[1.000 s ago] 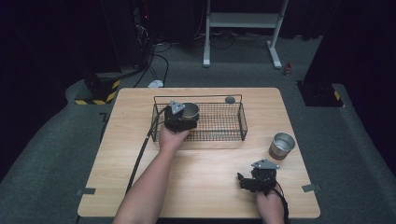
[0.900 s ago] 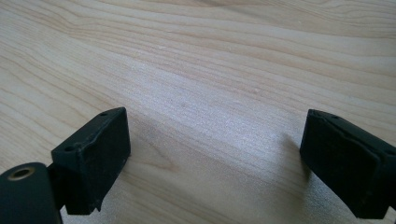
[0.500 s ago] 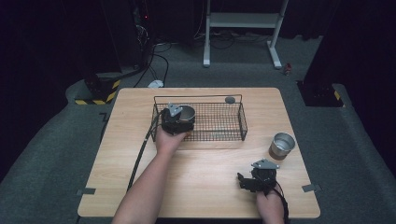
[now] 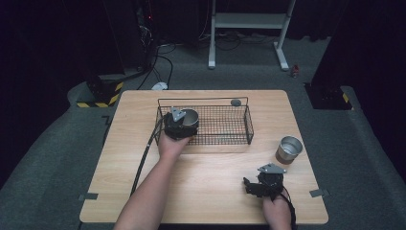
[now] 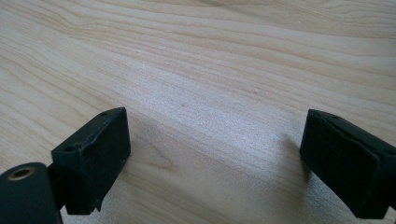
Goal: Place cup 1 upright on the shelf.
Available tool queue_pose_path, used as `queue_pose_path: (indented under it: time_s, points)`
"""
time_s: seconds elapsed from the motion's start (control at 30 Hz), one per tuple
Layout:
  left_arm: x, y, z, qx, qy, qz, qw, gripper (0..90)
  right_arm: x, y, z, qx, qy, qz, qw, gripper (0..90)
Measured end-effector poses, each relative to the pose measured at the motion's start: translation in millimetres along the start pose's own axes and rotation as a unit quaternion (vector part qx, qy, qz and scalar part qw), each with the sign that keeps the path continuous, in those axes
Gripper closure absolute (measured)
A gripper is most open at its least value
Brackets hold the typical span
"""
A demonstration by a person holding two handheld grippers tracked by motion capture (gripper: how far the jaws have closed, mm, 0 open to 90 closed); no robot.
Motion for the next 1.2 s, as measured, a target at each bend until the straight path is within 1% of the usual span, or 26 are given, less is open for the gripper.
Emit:
queue_pose_path:
  time_s: [0.27, 0.33, 0.5, 0.57, 0.67, 0.7, 0.73, 1.03, 1.2]
  points:
    - [1.4, 0.6, -1.4, -0.007, -0.002, 0.001, 1.0, 13.2, 0.0, 0.0, 0.0, 0.0, 0.0, 0.0, 1.0, 8.4]
    - [1.7, 0.7, -2.0, -0.002, -0.003, 0.001, 1.0, 13.2, 0.0, 0.0, 0.0, 0.0, 0.0, 0.0, 1.0, 8.4]
    - [2.8, -0.2, -2.3, 0.0, -0.006, 0.003, 1.0, 12.8, 0.0, 0.0, 0.0, 0.0, 0.0, 0.0, 1.0, 8.4]
    - [2.7, -0.3, -2.5, 0.004, -0.009, 0.003, 0.9999, 12.4, 0.0, 0.0, 0.0, 0.0, 0.0, 0.0, 1.0, 8.4]
    - [2.1, -1.7, -1.5, 0.015, -0.015, 0.008, 0.9997, 11.3, 0.0, 0.0, 0.0, 0.0, 0.0, 0.0, 1.0, 8.4]
    - [2.0, -1.6, -1.2, 0.023, -0.015, 0.004, 0.9996, 10.5, 0.0, 0.0, 0.0, 0.0, 0.0, 0.0, 1.0, 8.4]
    - [2.5, -1.6, -0.8, 0.024, -0.016, 0.002, 0.9996, 10.1, 0.0, 0.0, 0.0, 0.0, 0.0, 0.0, 1.0, 8.4]
    - [4.2, 1.7, 4.0, 0.03, -0.027, -0.014, 0.9991, 4.4, 0.0, 0.0, 0.0, 0.0, 0.0, 0.0, 1.0, 8.4]
    - [5.0, 0.5, 6.2, 0.025, -0.04, -0.007, 0.9988, 0.8, 0.0, 0.0, 0.0, 0.0, 0.0, 0.0, 1.0, 8.4]
Point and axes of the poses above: each handheld gripper's, and its own axes: x roughly backward along the jaws, z roughly out of its top, y roughly to its right, the point moved 5 cm from there along -x, roughly forward along the jaws, and after that the axes turned 12 degrees about x, right-handed, at the moved point
